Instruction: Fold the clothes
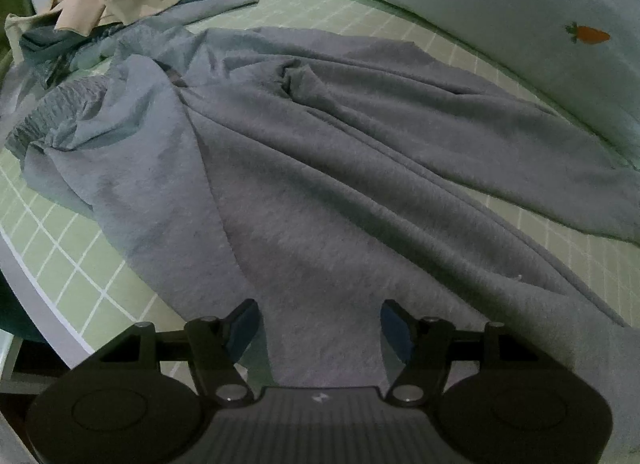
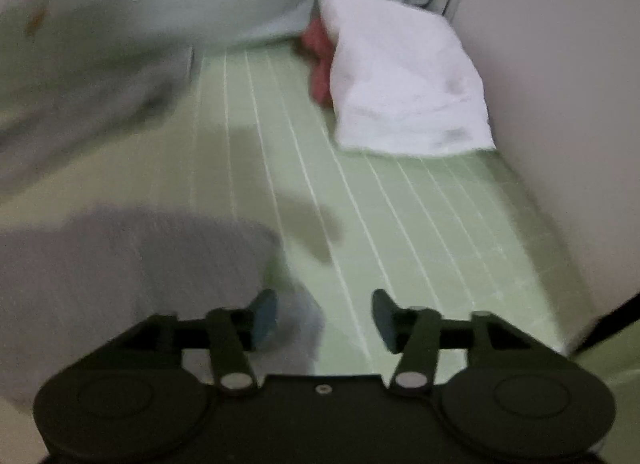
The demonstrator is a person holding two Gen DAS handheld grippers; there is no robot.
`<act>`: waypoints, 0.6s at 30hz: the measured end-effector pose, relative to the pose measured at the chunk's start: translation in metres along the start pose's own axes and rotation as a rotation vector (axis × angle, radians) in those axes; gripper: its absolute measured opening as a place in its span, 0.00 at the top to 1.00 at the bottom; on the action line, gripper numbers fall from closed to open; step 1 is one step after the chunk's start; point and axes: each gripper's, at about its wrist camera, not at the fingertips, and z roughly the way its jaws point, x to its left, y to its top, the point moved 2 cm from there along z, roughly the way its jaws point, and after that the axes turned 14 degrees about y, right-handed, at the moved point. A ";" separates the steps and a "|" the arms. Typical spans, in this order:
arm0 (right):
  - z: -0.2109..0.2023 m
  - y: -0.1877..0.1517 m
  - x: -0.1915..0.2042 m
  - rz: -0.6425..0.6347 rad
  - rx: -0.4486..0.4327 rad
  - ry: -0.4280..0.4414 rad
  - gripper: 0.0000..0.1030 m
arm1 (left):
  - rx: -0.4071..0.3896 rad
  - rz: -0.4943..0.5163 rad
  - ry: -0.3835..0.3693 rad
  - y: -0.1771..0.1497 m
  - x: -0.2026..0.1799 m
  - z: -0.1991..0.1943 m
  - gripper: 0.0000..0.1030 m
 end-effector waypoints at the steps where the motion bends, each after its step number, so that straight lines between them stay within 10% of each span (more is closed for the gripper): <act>1: 0.002 0.005 0.000 0.013 -0.019 0.014 0.36 | 0.002 0.005 0.003 0.000 -0.002 0.000 0.33; 12: 0.083 0.031 0.008 0.195 0.079 0.197 0.29 | 0.034 -0.006 0.031 0.013 -0.010 0.013 0.29; 14: 0.083 0.029 0.011 0.182 0.078 0.198 0.47 | 0.043 -0.014 0.033 0.014 -0.012 0.017 0.29; 16: 0.080 0.027 0.014 0.151 0.066 0.194 0.97 | 0.047 -0.025 0.035 0.015 -0.012 0.020 0.29; 18: 0.064 0.029 0.015 0.128 0.009 0.191 0.98 | 0.052 -0.031 0.034 0.015 -0.012 0.021 0.29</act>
